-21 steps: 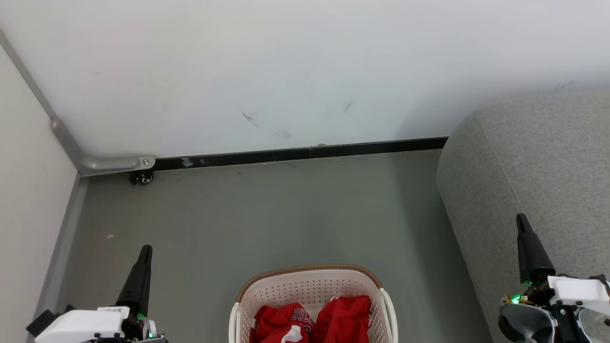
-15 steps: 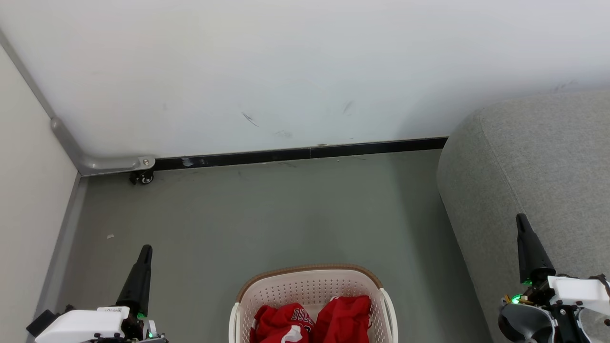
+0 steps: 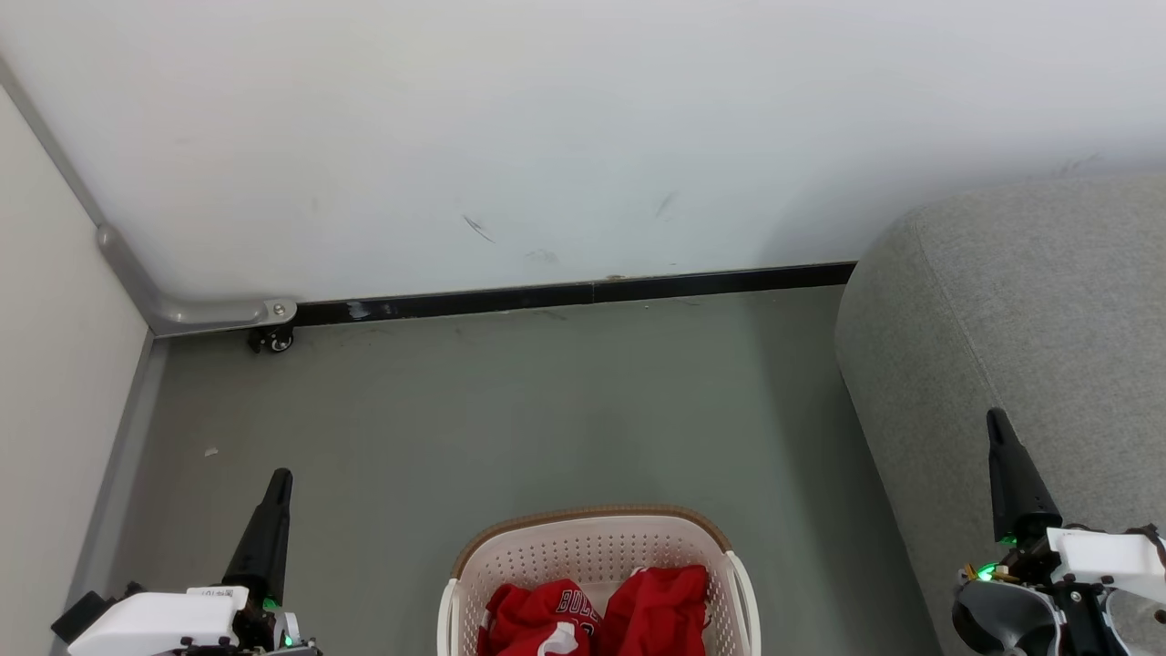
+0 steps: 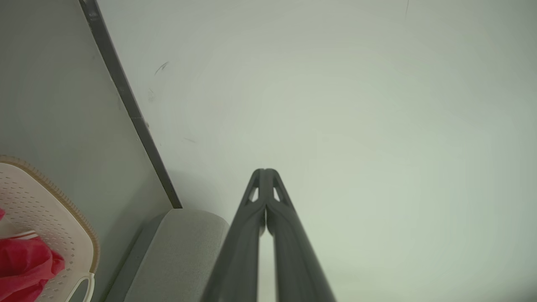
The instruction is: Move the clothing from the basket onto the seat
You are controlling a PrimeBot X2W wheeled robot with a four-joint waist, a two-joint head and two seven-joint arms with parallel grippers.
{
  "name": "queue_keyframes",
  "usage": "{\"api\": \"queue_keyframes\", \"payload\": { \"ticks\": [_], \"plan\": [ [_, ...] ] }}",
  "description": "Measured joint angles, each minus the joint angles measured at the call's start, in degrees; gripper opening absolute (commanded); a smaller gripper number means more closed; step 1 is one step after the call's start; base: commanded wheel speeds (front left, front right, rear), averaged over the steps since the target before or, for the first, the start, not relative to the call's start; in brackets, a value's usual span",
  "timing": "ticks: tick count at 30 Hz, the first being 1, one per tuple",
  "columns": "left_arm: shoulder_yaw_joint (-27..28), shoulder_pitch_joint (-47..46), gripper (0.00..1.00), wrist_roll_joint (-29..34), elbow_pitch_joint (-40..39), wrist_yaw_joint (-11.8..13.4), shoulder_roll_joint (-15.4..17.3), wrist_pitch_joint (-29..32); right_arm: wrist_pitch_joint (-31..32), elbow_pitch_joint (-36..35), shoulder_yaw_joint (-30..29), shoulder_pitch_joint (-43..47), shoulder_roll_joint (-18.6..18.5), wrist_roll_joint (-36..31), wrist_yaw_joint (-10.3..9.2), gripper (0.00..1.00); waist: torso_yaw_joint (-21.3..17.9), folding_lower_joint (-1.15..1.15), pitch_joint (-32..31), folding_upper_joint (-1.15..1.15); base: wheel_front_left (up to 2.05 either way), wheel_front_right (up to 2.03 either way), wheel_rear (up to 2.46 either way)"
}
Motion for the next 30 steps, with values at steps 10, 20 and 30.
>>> {"api": "queue_keyframes", "payload": {
  "ticks": [10, 20, 30],
  "plan": [
    [-0.1, 0.7, 1.00, 0.0, 1.3, 0.0, -0.3, 0.0, 0.0, 1.2, 0.0, 0.9, 0.3, 0.0, 0.00, 1.00, 0.0, 0.00, 0.0, 0.00, 0.00, 0.00, 0.00],
    [-0.5, 4.6, 1.00, 0.0, 7.2, 0.1, -2.3, 0.0, 0.0, 6.8, 0.5, 7.0, 2.0, 0.0, 0.00, 1.00, 0.0, 0.00, 0.0, 0.00, 0.00, 0.00, 0.00],
    [-1.5, 4.7, 1.00, 1.5, 5.7, 0.1, -2.3, -1.4, -1.9, 5.6, 1.8, 7.2, 2.0, -0.5, 0.00, 1.00, 0.0, 0.01, 0.0, 0.00, 0.00, 0.00, 0.00]
  ]
}}
